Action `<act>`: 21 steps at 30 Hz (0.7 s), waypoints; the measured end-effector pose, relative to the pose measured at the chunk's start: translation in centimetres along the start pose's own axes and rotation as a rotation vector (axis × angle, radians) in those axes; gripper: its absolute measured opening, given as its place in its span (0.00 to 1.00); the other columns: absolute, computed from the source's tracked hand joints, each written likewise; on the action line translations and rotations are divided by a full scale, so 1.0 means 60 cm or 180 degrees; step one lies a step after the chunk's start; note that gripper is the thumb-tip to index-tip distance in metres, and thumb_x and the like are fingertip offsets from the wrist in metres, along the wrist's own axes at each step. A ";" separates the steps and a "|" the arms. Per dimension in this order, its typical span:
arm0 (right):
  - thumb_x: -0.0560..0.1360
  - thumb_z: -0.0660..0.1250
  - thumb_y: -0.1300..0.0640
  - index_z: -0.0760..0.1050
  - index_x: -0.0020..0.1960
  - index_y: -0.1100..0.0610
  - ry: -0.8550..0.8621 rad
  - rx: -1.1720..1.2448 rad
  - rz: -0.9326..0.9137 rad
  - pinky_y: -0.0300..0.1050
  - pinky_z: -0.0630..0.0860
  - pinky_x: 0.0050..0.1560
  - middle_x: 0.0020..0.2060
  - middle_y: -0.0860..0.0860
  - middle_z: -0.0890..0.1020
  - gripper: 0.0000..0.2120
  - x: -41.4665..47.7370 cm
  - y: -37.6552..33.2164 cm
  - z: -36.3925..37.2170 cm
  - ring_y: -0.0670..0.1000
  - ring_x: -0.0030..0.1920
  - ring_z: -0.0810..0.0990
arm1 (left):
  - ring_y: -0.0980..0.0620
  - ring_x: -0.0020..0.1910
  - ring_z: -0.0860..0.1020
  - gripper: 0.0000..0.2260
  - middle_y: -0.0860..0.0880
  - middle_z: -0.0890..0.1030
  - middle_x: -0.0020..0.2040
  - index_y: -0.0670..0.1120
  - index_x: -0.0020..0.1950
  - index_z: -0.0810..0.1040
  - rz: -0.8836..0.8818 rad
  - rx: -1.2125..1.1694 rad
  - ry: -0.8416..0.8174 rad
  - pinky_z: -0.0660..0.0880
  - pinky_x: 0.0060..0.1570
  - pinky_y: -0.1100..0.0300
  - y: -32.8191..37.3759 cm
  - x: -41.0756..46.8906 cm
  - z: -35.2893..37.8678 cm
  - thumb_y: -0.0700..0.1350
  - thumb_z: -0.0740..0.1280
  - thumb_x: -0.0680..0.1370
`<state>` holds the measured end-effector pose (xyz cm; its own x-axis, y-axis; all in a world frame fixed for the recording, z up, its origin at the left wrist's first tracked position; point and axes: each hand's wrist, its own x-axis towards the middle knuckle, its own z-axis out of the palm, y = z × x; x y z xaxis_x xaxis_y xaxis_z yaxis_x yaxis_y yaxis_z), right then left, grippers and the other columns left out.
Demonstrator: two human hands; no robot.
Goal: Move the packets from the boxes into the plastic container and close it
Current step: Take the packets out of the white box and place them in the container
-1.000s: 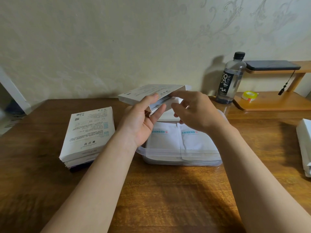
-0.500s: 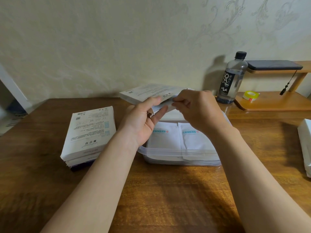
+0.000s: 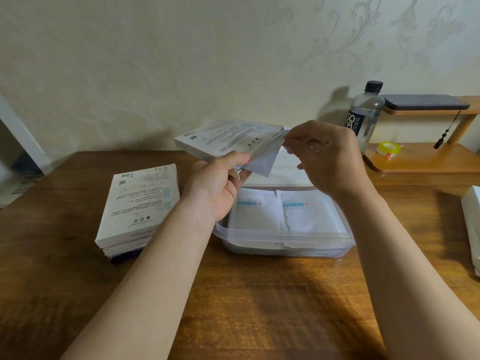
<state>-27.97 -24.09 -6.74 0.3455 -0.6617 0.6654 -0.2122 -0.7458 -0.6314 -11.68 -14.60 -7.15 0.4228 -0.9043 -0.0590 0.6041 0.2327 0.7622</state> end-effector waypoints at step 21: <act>0.78 0.67 0.64 0.73 0.43 0.54 0.1267 0.1956 0.0724 0.40 0.71 0.35 0.33 0.45 0.78 0.08 0.022 -0.020 -0.032 0.45 0.33 0.74 | 0.49 0.50 0.85 0.17 0.45 0.86 0.52 0.41 0.58 0.78 0.0310 -0.0137 0.0479 0.83 0.42 0.59 0.011 0.014 -0.013 0.25 0.70 0.74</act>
<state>-29.03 -24.22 -4.34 -0.0257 -0.8585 0.5122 0.3480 -0.4880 -0.8005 -10.40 -14.95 -7.19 0.5751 -0.8137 -0.0846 0.5823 0.3345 0.7410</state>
